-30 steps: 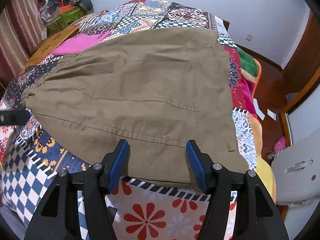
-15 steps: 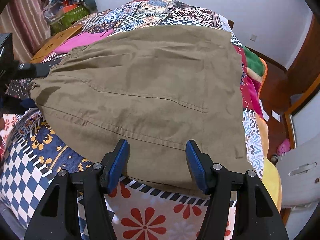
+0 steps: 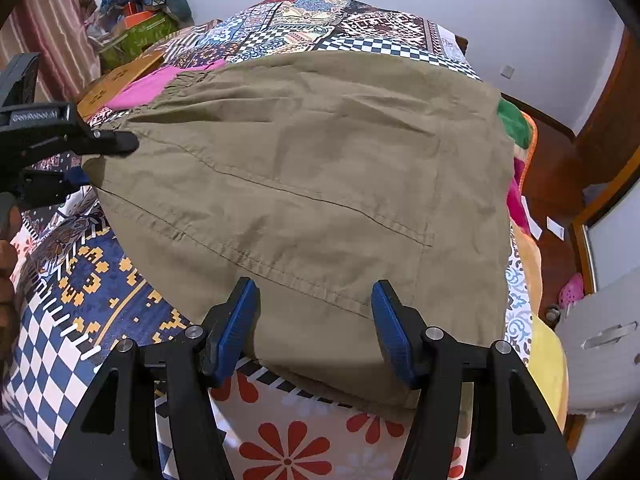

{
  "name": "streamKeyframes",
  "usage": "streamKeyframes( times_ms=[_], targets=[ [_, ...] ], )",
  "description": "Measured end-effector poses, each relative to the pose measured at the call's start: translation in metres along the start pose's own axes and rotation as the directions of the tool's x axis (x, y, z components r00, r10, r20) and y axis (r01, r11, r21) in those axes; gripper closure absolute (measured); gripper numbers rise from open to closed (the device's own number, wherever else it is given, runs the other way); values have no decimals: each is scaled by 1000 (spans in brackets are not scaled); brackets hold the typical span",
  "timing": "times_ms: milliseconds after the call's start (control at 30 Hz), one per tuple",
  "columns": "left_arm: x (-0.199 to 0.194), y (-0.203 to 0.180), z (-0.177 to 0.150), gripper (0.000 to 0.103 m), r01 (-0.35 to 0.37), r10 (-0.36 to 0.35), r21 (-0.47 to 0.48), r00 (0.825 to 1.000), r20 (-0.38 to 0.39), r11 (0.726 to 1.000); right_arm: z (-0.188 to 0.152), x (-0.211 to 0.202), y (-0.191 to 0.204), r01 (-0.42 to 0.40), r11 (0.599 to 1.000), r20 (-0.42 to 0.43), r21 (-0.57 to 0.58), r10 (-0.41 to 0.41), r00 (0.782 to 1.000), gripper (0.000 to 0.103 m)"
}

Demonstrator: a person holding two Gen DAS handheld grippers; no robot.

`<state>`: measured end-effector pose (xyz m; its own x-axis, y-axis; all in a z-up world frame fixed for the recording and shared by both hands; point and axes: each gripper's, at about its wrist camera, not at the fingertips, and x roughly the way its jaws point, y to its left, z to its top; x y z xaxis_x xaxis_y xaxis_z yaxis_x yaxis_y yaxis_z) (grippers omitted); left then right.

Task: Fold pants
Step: 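Lift the waistband with the left gripper and fold it over toward the right gripper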

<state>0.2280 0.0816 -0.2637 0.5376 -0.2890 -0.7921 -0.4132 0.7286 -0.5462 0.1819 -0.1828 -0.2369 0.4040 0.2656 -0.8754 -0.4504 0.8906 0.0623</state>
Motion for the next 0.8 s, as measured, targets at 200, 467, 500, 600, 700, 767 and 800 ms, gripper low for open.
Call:
streamKeyframes(
  times_ms=[200,467,500,600,700,767,800],
  targets=[
    [-10,-12,-2,76,-32,26,90,997,71,995,2,-1,2,2,1000,-1,0,-2,1000,47],
    [-45,-1,-17,83,-80,60,155,989,132,985,12,-18,14,7,999,9,-37,-7,1000,47],
    [-52,6,-18,83,-80,60,147,989,136,986,14,-22,17,0,999,18,-42,1,1000,47],
    [-77,27,-26,84,-101,79,124,983,166,987,21,-33,30,-37,998,44,-54,40,998,47],
    [-102,42,-37,84,-136,109,116,971,214,984,31,-40,50,-82,993,62,-82,87,994,47],
    [-114,47,-42,85,-157,126,117,962,242,981,36,-43,67,-113,988,67,-109,120,990,47],
    [-123,50,-46,85,-173,136,122,954,267,977,38,-42,76,-125,985,65,-122,134,989,47]
  ],
)
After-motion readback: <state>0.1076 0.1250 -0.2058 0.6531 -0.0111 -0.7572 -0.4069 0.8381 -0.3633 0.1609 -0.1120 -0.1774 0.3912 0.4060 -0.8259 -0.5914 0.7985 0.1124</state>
